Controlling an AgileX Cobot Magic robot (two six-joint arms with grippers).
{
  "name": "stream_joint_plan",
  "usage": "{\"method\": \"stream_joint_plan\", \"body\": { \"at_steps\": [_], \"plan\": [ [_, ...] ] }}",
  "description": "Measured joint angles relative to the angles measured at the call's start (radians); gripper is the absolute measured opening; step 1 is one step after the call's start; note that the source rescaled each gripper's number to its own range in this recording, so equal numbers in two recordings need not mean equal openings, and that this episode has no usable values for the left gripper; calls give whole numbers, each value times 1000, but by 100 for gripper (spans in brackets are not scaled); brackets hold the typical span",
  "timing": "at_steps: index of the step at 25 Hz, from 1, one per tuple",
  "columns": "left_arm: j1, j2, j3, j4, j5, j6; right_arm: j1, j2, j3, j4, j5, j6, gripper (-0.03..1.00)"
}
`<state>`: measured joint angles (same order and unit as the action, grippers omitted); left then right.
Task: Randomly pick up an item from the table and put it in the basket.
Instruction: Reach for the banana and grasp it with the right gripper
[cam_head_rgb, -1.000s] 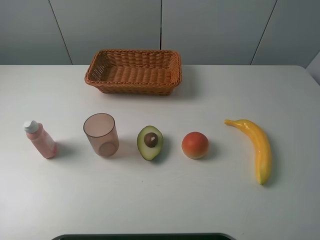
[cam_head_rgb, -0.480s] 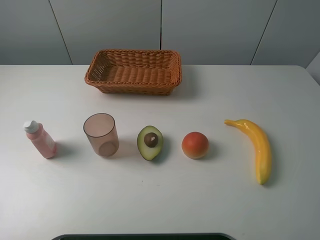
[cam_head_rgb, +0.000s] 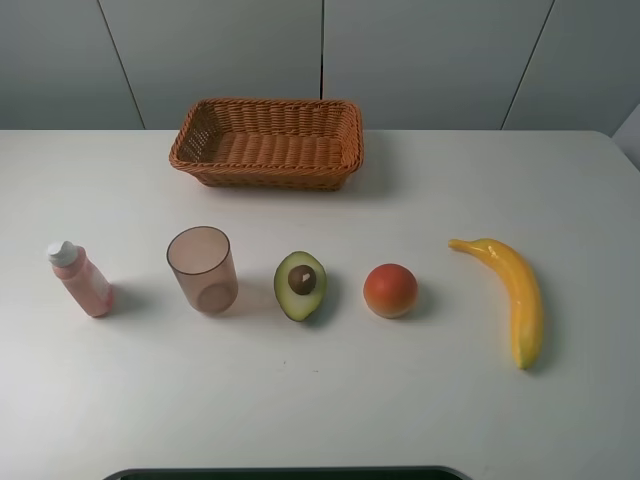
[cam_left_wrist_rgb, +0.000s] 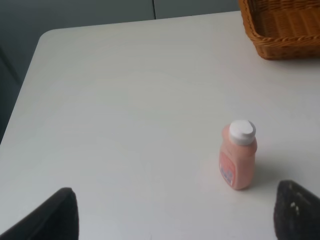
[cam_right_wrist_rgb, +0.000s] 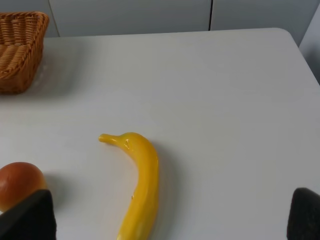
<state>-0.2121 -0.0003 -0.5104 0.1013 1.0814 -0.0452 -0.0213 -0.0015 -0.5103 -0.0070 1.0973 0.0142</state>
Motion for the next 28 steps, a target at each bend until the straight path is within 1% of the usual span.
{"method": "stream_joint_plan", "body": {
  "at_steps": [11, 14, 16, 21, 22, 28],
  "plan": [
    [0, 0, 0, 0, 0, 0, 0, 0, 0, 7, 0, 12, 100],
    [0, 0, 0, 0, 0, 0, 0, 0, -40, 7, 3, -14, 100],
    [0, 0, 0, 0, 0, 0, 1, 26, -91, -9, 23, -26, 100],
    [0, 0, 0, 0, 0, 0, 21, 256, -218, -5, 111, -37, 100],
    [0, 0, 0, 0, 0, 0, 21, 317, -232, -1, 116, -44, 100],
    [0, 0, 0, 0, 0, 0, 21, 680, -242, 97, 122, -84, 100]
  ]
}}
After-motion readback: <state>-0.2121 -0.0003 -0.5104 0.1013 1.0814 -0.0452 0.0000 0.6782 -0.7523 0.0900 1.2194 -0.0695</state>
